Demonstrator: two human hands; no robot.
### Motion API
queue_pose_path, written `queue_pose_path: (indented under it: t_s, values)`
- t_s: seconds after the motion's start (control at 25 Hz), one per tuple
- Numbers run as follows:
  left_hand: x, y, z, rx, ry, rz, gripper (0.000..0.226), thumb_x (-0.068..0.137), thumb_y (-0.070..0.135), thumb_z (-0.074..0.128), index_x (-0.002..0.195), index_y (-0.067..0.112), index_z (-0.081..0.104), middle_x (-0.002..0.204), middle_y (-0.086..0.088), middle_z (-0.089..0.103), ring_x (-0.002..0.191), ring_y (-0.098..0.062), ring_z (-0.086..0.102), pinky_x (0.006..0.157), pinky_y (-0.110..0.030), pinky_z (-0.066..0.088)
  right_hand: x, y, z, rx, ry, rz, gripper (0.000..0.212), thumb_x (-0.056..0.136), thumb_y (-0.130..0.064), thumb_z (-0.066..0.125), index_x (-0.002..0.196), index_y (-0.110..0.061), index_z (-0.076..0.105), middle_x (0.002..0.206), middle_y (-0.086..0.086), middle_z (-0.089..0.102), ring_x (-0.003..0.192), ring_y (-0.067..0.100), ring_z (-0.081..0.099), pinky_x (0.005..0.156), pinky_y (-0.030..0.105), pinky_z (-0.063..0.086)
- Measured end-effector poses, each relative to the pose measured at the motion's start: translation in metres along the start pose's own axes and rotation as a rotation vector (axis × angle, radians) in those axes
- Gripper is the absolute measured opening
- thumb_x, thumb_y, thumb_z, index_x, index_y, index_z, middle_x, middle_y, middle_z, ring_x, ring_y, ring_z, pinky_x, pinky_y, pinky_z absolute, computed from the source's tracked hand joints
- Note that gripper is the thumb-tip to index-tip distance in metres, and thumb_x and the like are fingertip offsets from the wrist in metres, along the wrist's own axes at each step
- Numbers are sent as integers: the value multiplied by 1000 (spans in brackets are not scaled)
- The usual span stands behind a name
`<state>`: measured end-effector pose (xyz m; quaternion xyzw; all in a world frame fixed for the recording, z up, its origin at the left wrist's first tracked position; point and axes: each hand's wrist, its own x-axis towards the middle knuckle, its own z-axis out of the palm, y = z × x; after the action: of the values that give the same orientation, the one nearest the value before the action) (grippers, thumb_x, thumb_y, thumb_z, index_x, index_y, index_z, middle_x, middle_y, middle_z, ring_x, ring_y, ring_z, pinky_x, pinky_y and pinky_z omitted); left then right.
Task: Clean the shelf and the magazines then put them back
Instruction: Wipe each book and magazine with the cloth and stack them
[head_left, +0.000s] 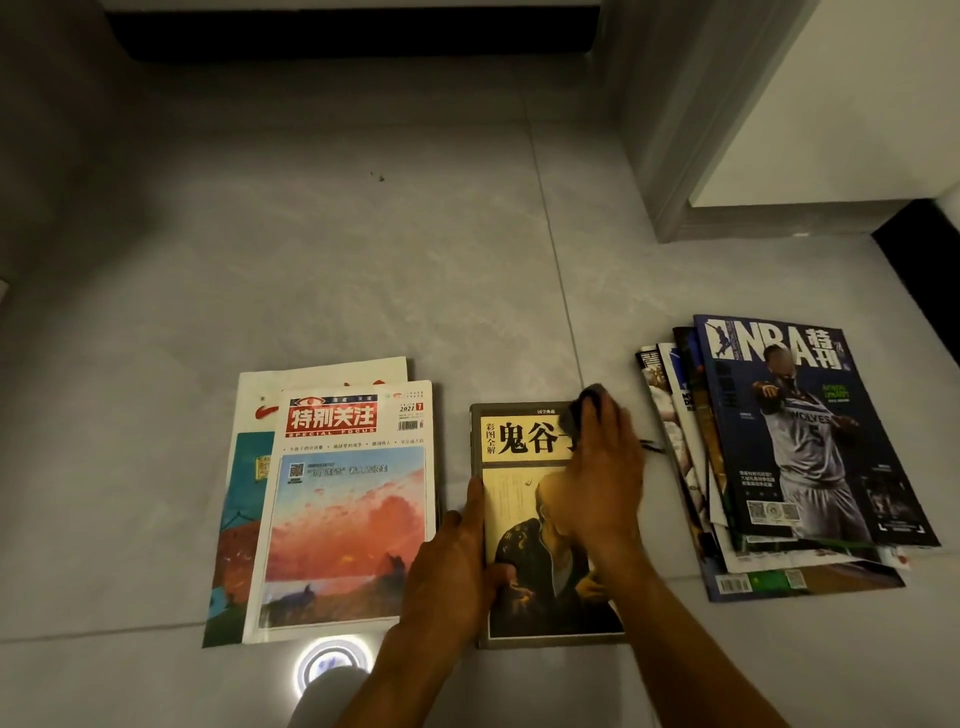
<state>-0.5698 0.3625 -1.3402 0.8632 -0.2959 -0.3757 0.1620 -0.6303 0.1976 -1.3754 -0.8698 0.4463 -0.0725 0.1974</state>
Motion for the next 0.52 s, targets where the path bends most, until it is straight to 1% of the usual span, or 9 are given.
queue_pose_path:
  t_s: [0.04,0.08,0.12,0.16,0.28,0.36,0.44,0.48,0.52]
  values:
    - [-1,1,0,1,20,1,93,90,40,63,153,30,-5,147,-4,40,129,-22,49,107,-36,41,-8,-15,8,-25,-36,-123,79,79,-1,65,149,-19,32,158,6,23,146,29,17,118,47,20]
    - [-2,2,-2,-11,41,14,91,90,40,63,153,29,-2,147,-5,41,127,-23,50,107,-37,42,-15,-27,15,-66,-141,-316,82,78,1,65,149,-21,32,159,4,22,147,28,15,118,46,19]
    - [-2,3,-3,-26,51,22,91,89,40,63,153,28,0,147,-6,42,126,-23,51,106,-37,43,-15,-34,16,-97,-200,-515,82,81,0,63,150,-25,29,160,1,18,148,25,10,119,44,13]
    - [-1,3,-3,-36,51,14,93,89,40,64,153,28,-3,147,-4,42,126,-22,51,107,-36,42,-4,-36,13,-97,-244,-612,79,85,-1,59,151,-27,25,161,-3,15,149,21,6,120,41,7]
    - [-7,6,2,-95,51,-45,105,89,38,65,149,28,-21,150,0,39,125,-16,53,103,-28,41,19,-38,12,-58,-244,-464,72,91,-5,53,153,-28,22,161,-5,13,149,18,2,121,37,0]
    - [-12,7,5,-105,98,-10,104,91,33,64,144,32,-26,151,-2,37,124,-17,54,100,-29,44,-6,-46,20,-12,-188,-359,75,90,-8,57,153,-28,20,161,-4,12,149,20,0,122,43,5]
    - [-11,0,9,-81,166,32,94,94,25,56,147,31,-22,155,-3,28,130,-20,47,102,-31,43,-44,-43,26,-41,-221,-378,77,83,-19,70,149,-27,32,158,-2,25,147,22,14,118,45,17]
    - [-10,-2,11,-101,182,24,89,94,25,53,149,31,-17,157,-2,24,133,-20,43,104,-30,41,-58,-39,25,-56,-237,-411,79,78,-24,76,146,-27,37,156,-1,32,145,22,20,116,44,19]
    - [-8,-2,10,-115,187,24,86,94,28,53,150,33,-13,157,0,23,135,-19,40,106,-29,38,-57,-35,21,-85,-256,-434,80,76,-25,77,146,-28,37,156,-2,31,145,21,19,115,42,16]
